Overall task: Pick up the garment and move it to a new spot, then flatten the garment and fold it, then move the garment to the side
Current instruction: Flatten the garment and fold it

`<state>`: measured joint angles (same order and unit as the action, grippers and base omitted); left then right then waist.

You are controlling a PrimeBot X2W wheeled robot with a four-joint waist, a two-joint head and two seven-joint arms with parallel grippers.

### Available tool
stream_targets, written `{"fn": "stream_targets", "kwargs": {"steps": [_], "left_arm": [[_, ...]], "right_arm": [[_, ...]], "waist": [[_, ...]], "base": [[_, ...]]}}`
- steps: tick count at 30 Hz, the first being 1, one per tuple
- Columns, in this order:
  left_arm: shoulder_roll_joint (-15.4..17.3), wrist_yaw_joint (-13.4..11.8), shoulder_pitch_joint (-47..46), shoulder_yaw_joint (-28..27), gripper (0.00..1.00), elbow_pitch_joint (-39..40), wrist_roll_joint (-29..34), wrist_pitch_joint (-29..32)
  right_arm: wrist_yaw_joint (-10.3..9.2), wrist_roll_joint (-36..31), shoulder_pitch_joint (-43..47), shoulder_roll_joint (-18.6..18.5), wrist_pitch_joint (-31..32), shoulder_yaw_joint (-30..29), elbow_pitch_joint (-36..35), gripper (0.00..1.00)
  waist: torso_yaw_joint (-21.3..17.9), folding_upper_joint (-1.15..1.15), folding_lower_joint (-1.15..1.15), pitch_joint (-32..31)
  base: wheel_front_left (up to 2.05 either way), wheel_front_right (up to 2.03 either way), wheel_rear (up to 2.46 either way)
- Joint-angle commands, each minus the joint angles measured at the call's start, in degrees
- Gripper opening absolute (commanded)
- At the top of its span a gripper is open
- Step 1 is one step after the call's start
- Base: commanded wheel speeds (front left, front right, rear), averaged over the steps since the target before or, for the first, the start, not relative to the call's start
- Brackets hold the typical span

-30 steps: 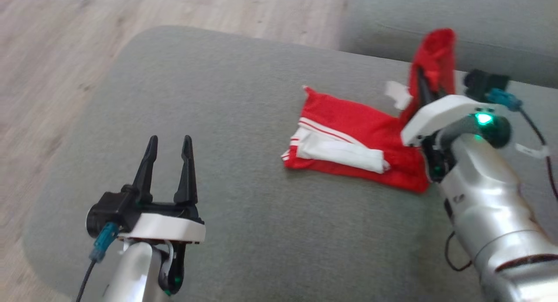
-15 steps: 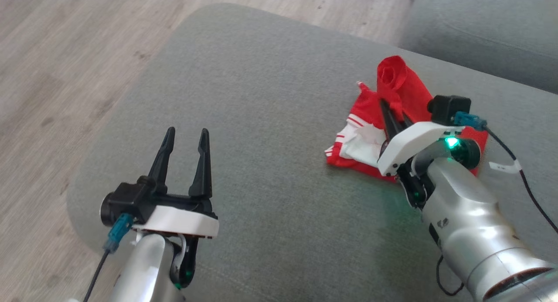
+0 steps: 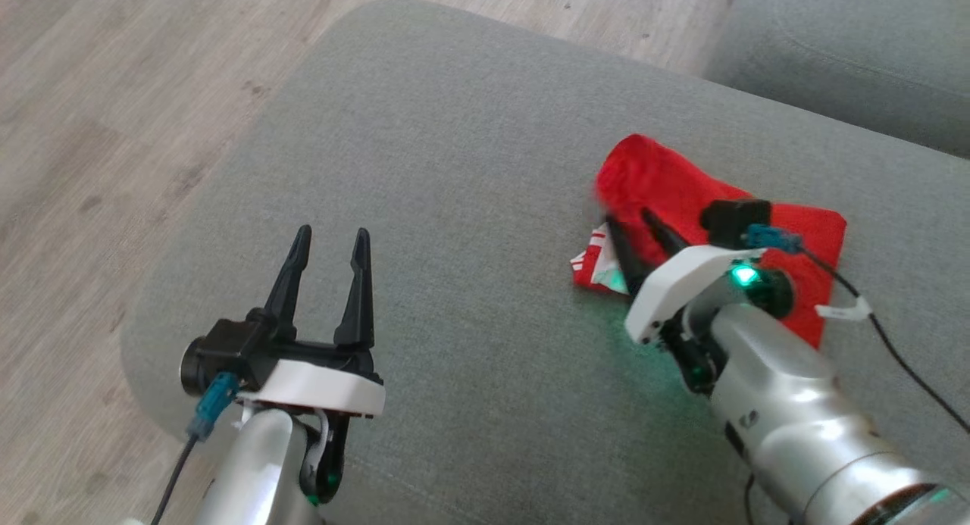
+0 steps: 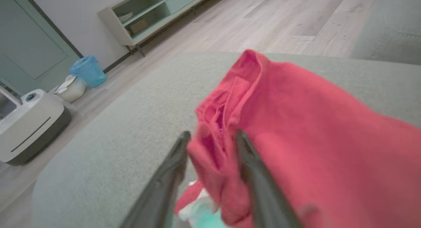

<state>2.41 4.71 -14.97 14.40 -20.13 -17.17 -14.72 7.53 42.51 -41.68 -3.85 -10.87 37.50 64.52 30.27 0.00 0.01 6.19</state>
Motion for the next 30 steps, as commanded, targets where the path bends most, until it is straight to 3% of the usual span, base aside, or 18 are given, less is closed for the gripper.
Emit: {"fn": "stream_targets", "kwargs": {"steps": [1, 9, 15, 19, 24, 30], "left_arm": [[0.47, -0.18, -2.50, -1.81, 1.00, 1.37, 0.02, -0.28], [0.72, -0.02, -2.03, -3.69, 1.00, 1.29, 0.90, -0.28], [1.00, 0.01, -1.19, -5.67, 1.00, 1.98, 1.38, -0.28], [1.22, -0.12, -0.20, -7.33, 1.00, 2.69, 1.71, -0.28], [1.16, -0.26, 1.13, -9.16, 1.00, 2.97, 1.74, -0.28], [0.98, -0.01, 2.90, -10.75, 1.00, 3.54, 2.11, -0.28]], "right_arm": [[-0.04, 2.29, 0.31, 0.97, 0.24, 2.93, -4.01, 1.00], [-0.04, 6.46, -0.49, 0.97, -1.74, 7.97, -8.26, 1.00], [-0.04, 1.37, -3.82, 0.97, -3.98, 5.49, -4.22, 1.00], [-0.04, -6.96, -4.72, -0.97, -4.09, -3.75, -5.97, 1.00], [-0.04, -18.60, 2.53, -4.33, -4.11, -18.58, -15.77, 1.00], [-0.04, -32.86, 15.28, -2.89, -4.12, -32.20, -29.51, 1.00]], "waist": [[-0.95, 0.00, -0.01, -0.49], [-6.91, 0.00, -0.01, -3.07], [-13.44, 0.00, -0.01, -5.09], [-17.78, 0.00, -0.01, -5.80], [-21.83, 0.00, -0.01, -6.17], [-24.69, 0.00, -0.01, -6.39]], "base": [[0.00, 0.00, 0.00], [0.00, 0.00, 0.00], [0.00, 0.00, 0.00], [0.00, 0.00, 0.00], [0.00, 0.00, 0.00], [0.00, 0.00, 0.00]]}}
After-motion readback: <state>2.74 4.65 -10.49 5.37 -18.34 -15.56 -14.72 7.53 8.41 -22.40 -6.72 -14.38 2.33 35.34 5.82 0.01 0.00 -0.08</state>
